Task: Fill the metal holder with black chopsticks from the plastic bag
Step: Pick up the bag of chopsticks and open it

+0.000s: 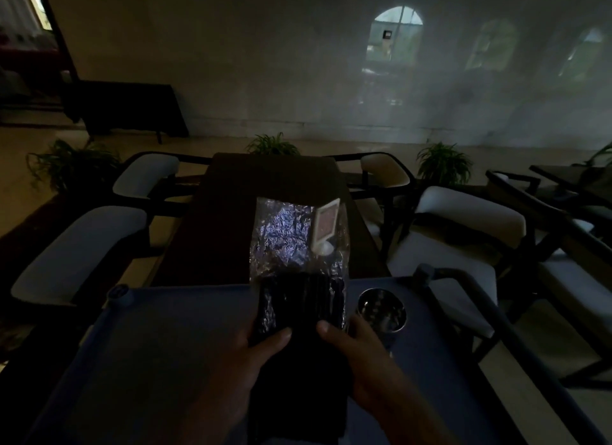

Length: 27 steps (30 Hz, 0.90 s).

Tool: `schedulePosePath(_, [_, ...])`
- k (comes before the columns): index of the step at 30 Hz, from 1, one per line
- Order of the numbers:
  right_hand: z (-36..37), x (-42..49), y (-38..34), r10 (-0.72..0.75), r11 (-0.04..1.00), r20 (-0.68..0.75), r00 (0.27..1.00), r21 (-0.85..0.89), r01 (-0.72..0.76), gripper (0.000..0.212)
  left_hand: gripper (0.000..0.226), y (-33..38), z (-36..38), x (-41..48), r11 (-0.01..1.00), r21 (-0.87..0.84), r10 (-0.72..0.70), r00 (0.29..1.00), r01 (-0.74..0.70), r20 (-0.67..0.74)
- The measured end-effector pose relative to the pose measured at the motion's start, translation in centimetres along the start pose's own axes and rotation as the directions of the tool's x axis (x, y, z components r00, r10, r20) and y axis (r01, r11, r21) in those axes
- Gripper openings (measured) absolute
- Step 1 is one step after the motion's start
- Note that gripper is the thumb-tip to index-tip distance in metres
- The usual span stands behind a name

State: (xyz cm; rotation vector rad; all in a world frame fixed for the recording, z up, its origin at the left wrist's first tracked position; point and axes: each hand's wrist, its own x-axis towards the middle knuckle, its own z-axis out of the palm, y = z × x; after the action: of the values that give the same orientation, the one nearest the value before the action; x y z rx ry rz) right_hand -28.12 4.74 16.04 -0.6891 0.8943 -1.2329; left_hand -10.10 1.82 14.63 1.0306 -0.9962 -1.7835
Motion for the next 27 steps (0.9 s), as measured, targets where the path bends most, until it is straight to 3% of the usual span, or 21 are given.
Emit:
schedulePosePath(4, [0.5,-0.9,0.2,-0.071,0.996,-0.1,0.992,-0.056,0.065,0.046,0.062,-1.2,0.8,0.3,0.996,-0.061,-0.062,0.998,0.064,0.032])
schedulePosePath(8, [1.0,-1.7,0.4,-0.149,0.984,-0.101,0.984,-0.112,0.138,0.022,0.057,-1.8,1.3,0.7,0.996,-0.047,-0.064,0.989,0.071,0.136])
schedulePosePath(14, [1.8,-1.9,0.5,-0.225,0.965,-0.163,0.961,-0.176,0.196,0.03,0.072,-2.2,2.4,0.5,0.995,0.04,0.075,0.968,-0.086,0.238])
schedulePosePath(17, [1.9,-1.8,0.6,-0.266,0.954,-0.193,0.944,-0.191,0.23,0.031,0.083,-1.8,3.4,0.2,0.98,0.071,0.164,0.962,-0.184,0.216])
schedulePosePath(20, [2.1,-1.7,1.0,-0.222,0.972,-0.222,0.949,-0.13,0.197,0.031,0.093,-1.4,4.2,0.3,0.979,0.093,0.165,0.976,-0.179,0.142])
schedulePosePath(24, [2.4,-1.3,1.6,-0.099,0.993,-0.269,0.958,0.032,0.112,0.041,0.065,-0.8,4.9,0.8,0.973,0.171,0.147,0.987,-0.155,0.06])
schedulePosePath(27, [2.4,-1.2,1.7,-0.116,0.991,-0.286,0.951,0.035,0.131,0.05,0.066,-0.3,5.3,1.0,0.983,0.143,0.105,0.993,-0.112,0.054])
